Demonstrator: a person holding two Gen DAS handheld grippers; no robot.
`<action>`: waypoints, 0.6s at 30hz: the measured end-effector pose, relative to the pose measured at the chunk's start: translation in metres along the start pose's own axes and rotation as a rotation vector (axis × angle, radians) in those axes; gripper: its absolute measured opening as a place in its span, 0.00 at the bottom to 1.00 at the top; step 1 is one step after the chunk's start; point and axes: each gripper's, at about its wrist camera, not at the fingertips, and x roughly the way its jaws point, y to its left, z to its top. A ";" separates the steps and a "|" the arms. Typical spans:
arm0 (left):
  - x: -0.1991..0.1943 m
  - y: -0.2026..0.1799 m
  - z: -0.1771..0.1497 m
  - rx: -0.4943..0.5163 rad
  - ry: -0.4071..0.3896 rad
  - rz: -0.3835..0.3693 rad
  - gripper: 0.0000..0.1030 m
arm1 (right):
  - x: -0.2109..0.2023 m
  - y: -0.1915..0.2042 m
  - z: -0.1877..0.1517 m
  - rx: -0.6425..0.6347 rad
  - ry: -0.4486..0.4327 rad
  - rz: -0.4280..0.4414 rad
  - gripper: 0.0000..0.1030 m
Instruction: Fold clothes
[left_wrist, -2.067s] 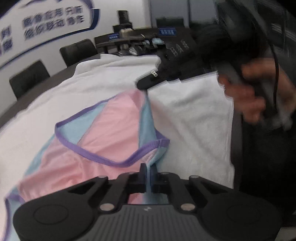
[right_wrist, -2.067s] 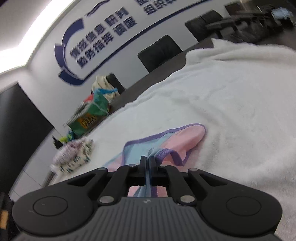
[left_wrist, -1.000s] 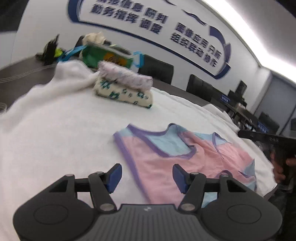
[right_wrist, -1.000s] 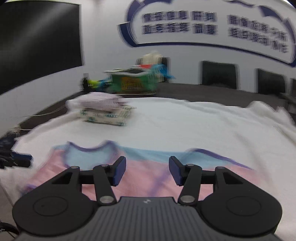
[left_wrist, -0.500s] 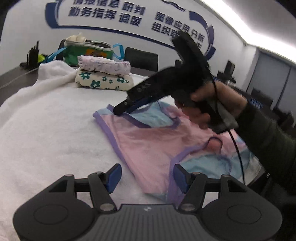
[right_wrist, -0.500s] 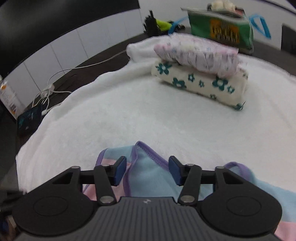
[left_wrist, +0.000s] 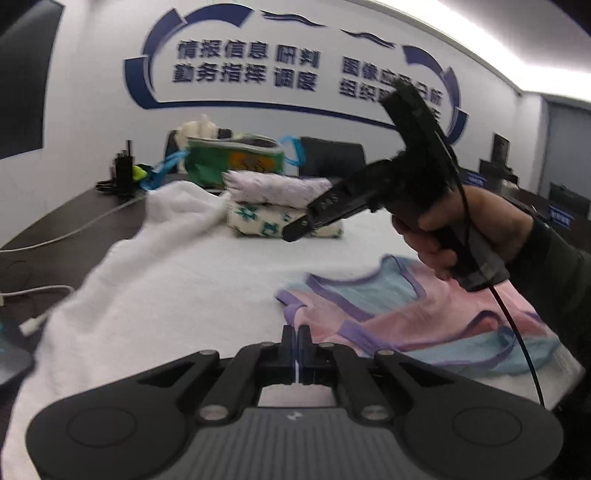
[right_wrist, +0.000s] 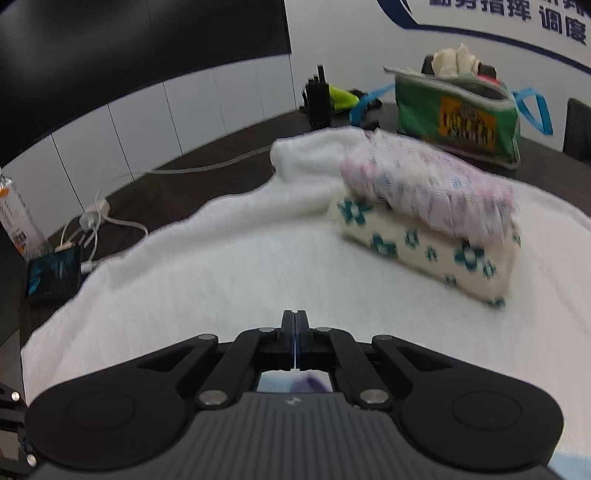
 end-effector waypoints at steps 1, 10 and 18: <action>-0.001 0.001 0.000 0.001 0.001 -0.005 0.00 | 0.001 0.002 0.003 -0.001 -0.005 0.002 0.00; -0.013 0.009 -0.016 -0.094 0.047 -0.228 0.44 | -0.019 -0.034 -0.009 0.056 0.095 -0.004 0.33; 0.005 -0.003 -0.016 -0.073 0.123 -0.084 0.48 | 0.004 -0.036 -0.024 0.044 0.163 0.069 0.49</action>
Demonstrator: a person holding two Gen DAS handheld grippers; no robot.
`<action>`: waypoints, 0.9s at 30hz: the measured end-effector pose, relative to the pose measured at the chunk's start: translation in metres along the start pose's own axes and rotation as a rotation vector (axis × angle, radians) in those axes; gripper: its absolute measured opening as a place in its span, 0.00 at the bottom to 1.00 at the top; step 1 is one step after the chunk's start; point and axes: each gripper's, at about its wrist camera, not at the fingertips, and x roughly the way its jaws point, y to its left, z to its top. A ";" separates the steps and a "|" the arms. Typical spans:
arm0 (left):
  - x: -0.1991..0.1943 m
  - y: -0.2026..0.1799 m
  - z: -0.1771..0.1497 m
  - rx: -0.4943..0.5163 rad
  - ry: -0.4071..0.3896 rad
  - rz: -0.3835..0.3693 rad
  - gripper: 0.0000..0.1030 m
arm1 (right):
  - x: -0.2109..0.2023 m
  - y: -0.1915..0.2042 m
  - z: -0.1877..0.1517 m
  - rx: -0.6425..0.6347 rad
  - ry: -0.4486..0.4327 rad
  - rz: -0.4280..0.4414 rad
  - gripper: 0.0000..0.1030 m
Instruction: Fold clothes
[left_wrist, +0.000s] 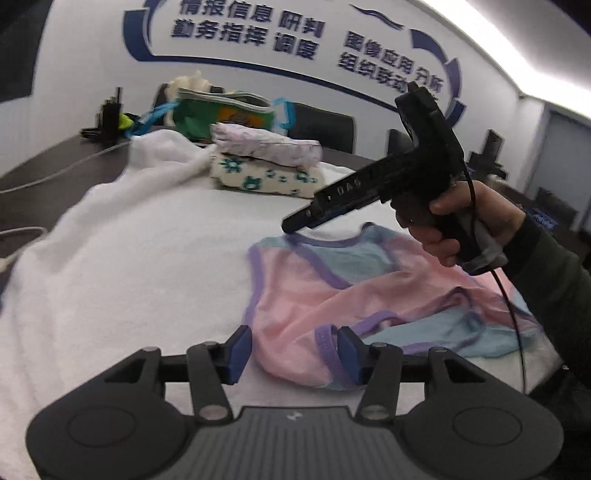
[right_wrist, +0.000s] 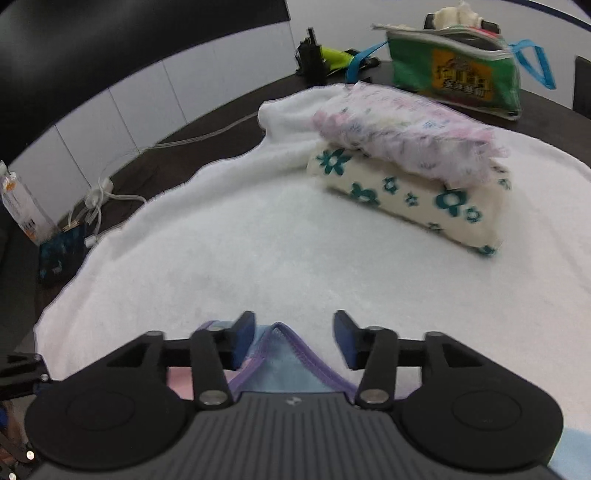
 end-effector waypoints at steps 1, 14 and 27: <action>-0.002 -0.001 -0.002 0.008 -0.005 0.012 0.48 | 0.006 0.002 0.000 -0.006 0.008 -0.003 0.49; -0.021 0.025 0.006 0.008 -0.127 0.127 0.01 | -0.007 0.070 0.021 -0.276 -0.172 -0.117 0.03; -0.050 0.043 -0.004 -0.022 -0.199 -0.024 0.39 | -0.004 0.078 0.037 -0.292 -0.216 -0.192 0.52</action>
